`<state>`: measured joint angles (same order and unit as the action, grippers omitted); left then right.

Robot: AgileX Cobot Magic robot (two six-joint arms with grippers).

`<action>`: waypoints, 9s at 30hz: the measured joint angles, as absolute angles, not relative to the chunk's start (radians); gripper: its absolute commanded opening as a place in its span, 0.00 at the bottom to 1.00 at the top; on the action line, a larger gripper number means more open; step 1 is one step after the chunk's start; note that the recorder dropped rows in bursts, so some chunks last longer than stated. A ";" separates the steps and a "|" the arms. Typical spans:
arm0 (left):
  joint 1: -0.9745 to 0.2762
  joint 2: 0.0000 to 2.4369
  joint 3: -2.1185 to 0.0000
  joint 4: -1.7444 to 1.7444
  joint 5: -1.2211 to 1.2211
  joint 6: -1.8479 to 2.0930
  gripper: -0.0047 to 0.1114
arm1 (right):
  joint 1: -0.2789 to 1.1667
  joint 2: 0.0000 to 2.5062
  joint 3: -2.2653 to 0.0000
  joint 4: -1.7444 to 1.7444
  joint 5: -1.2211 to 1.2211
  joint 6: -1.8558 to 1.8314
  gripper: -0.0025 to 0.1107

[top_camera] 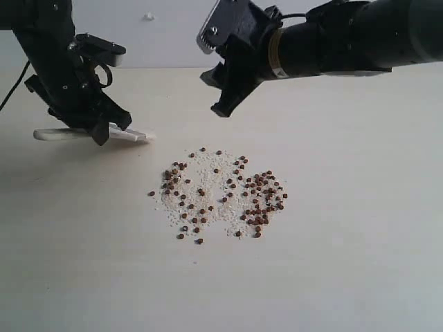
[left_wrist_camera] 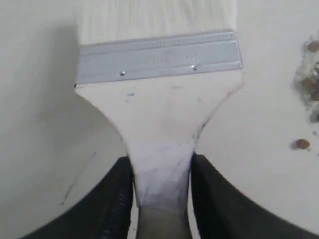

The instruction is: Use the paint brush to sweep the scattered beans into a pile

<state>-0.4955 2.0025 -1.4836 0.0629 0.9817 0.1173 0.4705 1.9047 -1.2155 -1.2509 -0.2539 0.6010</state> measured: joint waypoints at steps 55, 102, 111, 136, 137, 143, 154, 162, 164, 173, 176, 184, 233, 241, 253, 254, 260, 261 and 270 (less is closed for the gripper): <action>-0.495 1.956 -1.583 -0.327 1.147 0.341 0.04 | 0.499 2.249 -1.213 -0.950 -0.835 0.140 0.33; -0.437 1.686 -1.497 -0.957 0.551 1.135 0.85 | 0.183 2.067 -1.261 -1.469 -1.193 1.331 0.02; -0.387 1.776 -1.421 -1.332 0.792 1.449 0.85 | 0.179 2.065 -1.261 -1.558 -1.201 1.386 0.02; -0.344 2.022 -1.397 -1.728 1.213 1.902 0.75 | 0.179 2.065 -1.261 -1.489 -1.201 1.349 0.02; -0.351 2.022 -1.405 -1.728 1.213 1.902 0.73 | 0.179 2.065 -1.261 -1.489 -1.201 1.349 0.02; -0.380 2.022 -1.442 -1.728 1.215 1.902 0.73 | 0.207 2.065 -1.261 -1.491 -1.201 1.349 0.02; -0.378 2.022 -1.468 -1.728 1.215 1.900 0.60 | 0.214 2.072 -1.261 -1.495 -1.205 1.349 0.02; -0.372 2.022 -1.511 -1.728 1.208 1.861 0.32 | 0.214 2.083 -1.261 -1.497 -1.219 1.342 0.02; -0.372 2.022 -1.515 -1.728 1.197 1.852 0.23 | 0.214 2.083 -1.261 -1.499 -1.223 1.338 0.02; -0.371 2.022 -1.515 -1.732 1.198 1.808 0.04 | 0.214 2.083 -1.261 -1.499 -1.223 1.323 0.05; -0.371 2.022 -1.515 -1.734 1.198 1.801 0.04 | 0.214 2.083 -1.261 -1.493 -1.223 1.300 0.14; -0.371 2.022 -1.518 -1.742 1.248 1.763 0.04 | 0.214 2.083 -1.261 -1.430 -1.198 1.219 0.41; -0.424 2.053 -1.519 -1.615 1.250 1.749 0.04 | 0.242 2.009 -1.261 -1.382 -1.192 1.168 0.02; -0.426 2.057 -1.519 -1.680 1.233 1.783 0.58 | 0.240 2.009 -1.261 -1.335 -1.176 1.173 0.02; -0.401 2.025 -1.519 -1.731 1.199 1.881 0.74 | 0.246 1.983 -1.261 -1.192 -0.836 0.990 0.02; -0.392 2.023 -1.519 -1.731 1.197 1.881 0.67 | 0.246 1.973 -1.261 -1.167 -0.789 0.957 0.02; -0.325 2.017 -1.519 -1.718 1.108 1.802 0.05 | 0.246 1.919 -1.261 -0.966 -0.522 0.700 0.02; -0.311 2.017 -1.519 -1.704 1.091 1.776 0.05 | 0.246 1.911 -1.261 -0.925 -0.479 0.638 0.02; -0.233 1.947 -1.374 -1.637 0.926 1.702 0.04 | 0.246 1.868 -1.261 -0.541 -0.283 0.144 0.02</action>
<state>-0.2326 1.9468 -1.3736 -1.6366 0.9256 1.7024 0.2460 1.8682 -1.2609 -0.5410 -0.2829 0.1443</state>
